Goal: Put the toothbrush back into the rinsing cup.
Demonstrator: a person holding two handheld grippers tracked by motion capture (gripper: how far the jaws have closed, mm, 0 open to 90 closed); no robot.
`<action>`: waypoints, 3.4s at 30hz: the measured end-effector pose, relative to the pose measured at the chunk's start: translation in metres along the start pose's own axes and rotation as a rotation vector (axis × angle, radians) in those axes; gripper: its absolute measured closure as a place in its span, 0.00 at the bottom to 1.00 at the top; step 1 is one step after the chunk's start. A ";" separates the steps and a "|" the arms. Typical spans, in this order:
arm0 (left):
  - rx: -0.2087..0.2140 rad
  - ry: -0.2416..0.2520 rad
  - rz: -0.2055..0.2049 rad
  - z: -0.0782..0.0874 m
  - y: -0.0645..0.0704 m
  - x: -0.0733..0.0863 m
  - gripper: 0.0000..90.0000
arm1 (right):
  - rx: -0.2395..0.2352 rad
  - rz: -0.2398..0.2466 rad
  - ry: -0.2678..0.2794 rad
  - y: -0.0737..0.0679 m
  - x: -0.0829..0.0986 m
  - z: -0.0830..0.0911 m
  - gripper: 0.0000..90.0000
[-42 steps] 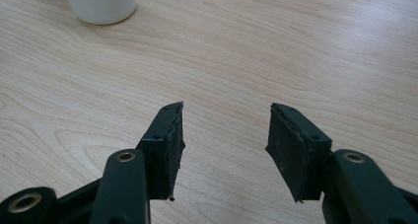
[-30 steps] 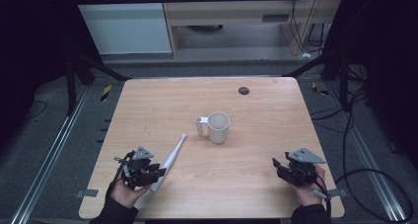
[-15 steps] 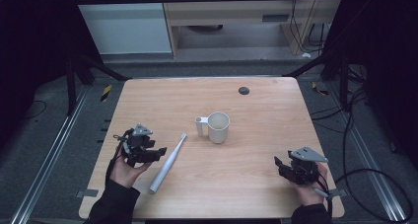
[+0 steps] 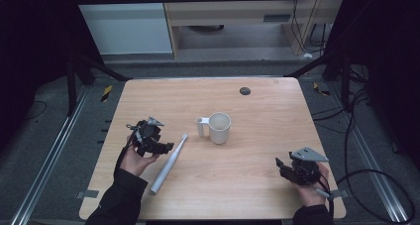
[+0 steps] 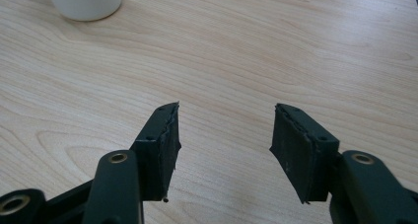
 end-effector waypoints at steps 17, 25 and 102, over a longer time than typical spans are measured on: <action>0.022 -0.108 -0.043 -0.025 0.018 0.019 0.41 | -0.015 0.004 -0.013 0.000 0.002 -0.001 0.49; 0.026 -0.135 -0.049 -0.031 0.023 0.023 0.44 | -0.019 -0.003 -0.020 -0.001 0.003 -0.002 0.50; 0.059 -0.070 -0.081 0.003 0.027 0.009 0.75 | -0.023 -0.012 -0.026 -0.001 0.002 -0.002 0.50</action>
Point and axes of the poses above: each handheld gripper's, and its own axes: z roughly backward along the jaws, x roughly out of its underside, y roughly to its right, the point moved 9 cm from there along -z, roughly forward along the jaws, and after that the axes turned 12 degrees about -x, right-handed, at the moved point
